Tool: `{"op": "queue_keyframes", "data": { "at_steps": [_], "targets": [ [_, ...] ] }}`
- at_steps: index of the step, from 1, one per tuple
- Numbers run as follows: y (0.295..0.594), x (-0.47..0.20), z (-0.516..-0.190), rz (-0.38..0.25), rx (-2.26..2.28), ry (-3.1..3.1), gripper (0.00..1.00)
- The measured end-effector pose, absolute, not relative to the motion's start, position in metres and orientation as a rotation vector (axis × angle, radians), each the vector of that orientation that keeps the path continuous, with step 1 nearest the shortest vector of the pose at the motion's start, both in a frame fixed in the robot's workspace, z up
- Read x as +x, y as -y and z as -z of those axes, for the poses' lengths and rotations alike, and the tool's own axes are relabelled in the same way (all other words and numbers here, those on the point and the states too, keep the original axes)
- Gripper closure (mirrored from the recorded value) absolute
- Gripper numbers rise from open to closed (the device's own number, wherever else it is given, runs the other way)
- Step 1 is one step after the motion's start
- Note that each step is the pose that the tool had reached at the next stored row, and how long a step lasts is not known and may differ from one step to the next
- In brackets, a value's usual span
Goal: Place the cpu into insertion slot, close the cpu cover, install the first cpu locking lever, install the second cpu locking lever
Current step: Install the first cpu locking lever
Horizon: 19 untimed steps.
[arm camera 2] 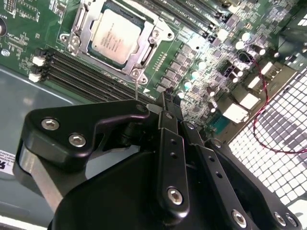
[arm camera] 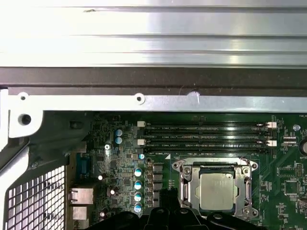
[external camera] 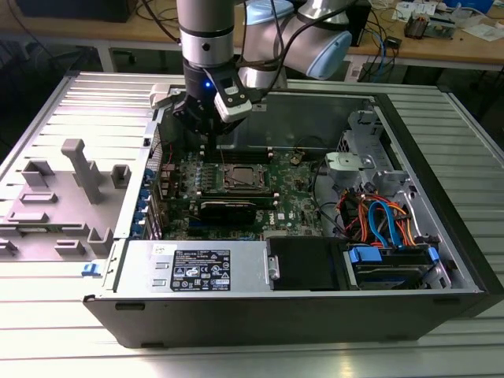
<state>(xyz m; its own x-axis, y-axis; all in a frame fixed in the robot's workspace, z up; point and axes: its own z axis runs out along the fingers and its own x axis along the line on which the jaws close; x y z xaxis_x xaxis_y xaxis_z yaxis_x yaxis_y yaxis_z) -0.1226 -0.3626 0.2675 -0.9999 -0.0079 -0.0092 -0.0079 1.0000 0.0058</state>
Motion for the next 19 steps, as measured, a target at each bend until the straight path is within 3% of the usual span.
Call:
{"op": "queue_keyframes", "data": {
  "at_steps": [19],
  "targets": [
    [0.345,-0.119,-0.262,-0.009,-0.024,-3.132,0.89]
  ]
}}
